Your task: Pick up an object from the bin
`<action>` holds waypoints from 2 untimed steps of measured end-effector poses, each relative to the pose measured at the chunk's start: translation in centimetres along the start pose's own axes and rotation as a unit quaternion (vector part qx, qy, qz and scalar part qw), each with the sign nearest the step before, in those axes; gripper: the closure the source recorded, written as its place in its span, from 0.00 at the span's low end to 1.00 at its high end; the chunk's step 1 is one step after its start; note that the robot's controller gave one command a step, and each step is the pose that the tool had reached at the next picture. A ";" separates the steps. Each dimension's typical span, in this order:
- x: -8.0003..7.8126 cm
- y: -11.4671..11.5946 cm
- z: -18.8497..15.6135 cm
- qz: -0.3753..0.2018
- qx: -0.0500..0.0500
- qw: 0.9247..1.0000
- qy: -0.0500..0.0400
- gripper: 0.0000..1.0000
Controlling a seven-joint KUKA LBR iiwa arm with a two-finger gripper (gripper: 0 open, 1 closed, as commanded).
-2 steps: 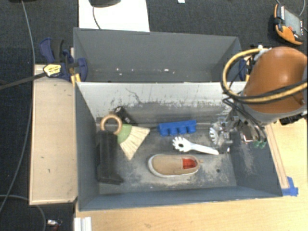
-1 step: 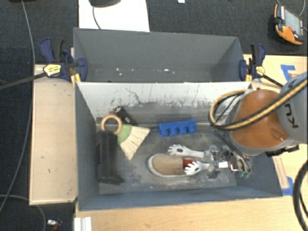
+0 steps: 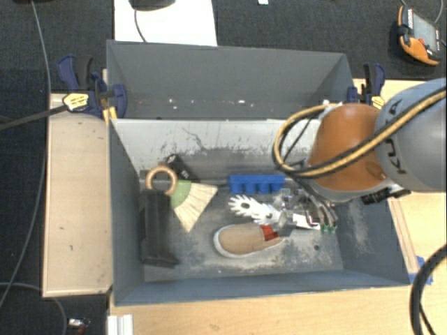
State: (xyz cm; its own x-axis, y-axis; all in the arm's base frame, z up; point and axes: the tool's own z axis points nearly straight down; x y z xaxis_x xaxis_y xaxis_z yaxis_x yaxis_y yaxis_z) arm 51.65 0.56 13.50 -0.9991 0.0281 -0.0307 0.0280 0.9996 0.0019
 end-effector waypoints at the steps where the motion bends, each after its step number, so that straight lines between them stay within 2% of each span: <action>1: -0.6 -3.6 -9.4 0.014 0.003 1.000 0.010 1.00; 2: -0.2 -0.3 0.9 0.011 0.002 1.000 0.004 1.00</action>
Offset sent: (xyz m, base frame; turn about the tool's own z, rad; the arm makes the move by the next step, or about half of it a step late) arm 0.0009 0.0150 -0.0607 0.0207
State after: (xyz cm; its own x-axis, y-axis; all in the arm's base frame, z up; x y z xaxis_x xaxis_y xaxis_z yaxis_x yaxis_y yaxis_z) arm 51.92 0.29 12.60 -0.9985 0.0493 -0.0230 0.0493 0.9988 -0.0005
